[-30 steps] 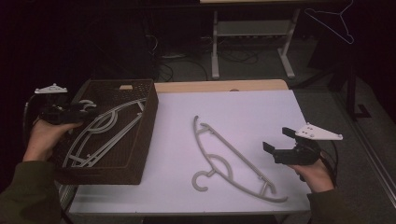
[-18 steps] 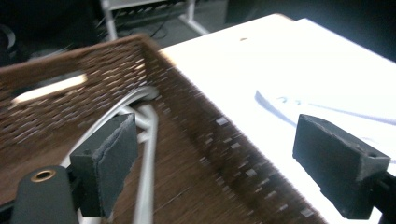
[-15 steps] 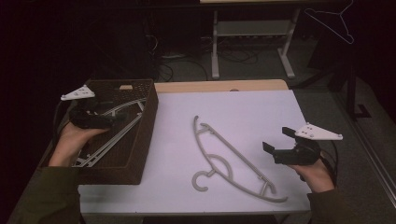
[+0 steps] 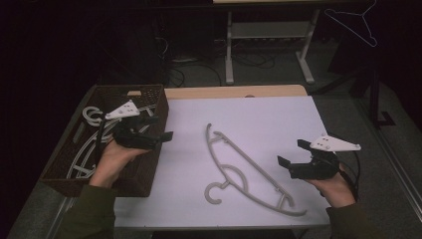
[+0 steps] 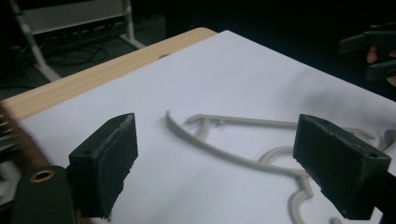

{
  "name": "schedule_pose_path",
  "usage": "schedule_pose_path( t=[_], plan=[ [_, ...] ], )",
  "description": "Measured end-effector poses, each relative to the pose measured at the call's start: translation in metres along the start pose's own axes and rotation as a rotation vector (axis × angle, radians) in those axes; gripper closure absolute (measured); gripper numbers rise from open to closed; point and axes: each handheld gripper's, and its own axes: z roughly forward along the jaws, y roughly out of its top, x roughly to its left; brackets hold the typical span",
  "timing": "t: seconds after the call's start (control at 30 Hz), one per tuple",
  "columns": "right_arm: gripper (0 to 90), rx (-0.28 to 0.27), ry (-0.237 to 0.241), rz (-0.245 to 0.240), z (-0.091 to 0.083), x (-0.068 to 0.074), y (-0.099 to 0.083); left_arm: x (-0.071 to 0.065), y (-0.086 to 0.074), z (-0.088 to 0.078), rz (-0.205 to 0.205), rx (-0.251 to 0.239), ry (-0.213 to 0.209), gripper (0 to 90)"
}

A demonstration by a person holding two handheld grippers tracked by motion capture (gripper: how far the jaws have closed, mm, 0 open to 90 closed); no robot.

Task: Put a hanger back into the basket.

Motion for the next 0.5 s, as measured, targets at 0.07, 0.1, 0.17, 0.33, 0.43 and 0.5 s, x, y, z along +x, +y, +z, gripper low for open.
schedule_pose_path(
  t=[0.07, 0.1, 0.17, 0.33, 0.43, 0.5],
  plan=[
    [14.5, 0.014, 0.007, -0.007, 0.0, 0.003, -0.001, -0.009, -0.002, 0.009, 0.005, -0.004, -0.015, 13.7],
    [16.9, 0.028, 0.012, -0.006, 0.0, 0.005, -0.002, -0.014, -0.003, 0.013, 0.012, -0.001, -0.022, 13.7],
    [25.8, 0.062, 0.022, -0.015, 0.002, 0.009, -0.004, -0.022, -0.005, 0.023, 0.015, 0.008, -0.037, 13.7],
    [51.3, 0.144, 0.066, -0.025, 0.008, 0.018, -0.016, -0.039, -0.015, 0.042, 0.021, 0.022, -0.07, 13.7],
    [67.2, 0.198, 0.089, -0.032, 0.014, 0.024, -0.026, -0.048, -0.024, 0.053, 0.034, 0.036, -0.086, 13.7],
    [76.5, 0.244, 0.105, -0.043, 0.02, 0.027, -0.032, -0.054, -0.03, 0.057, 0.042, 0.043, -0.091, 13.7]
  ],
)
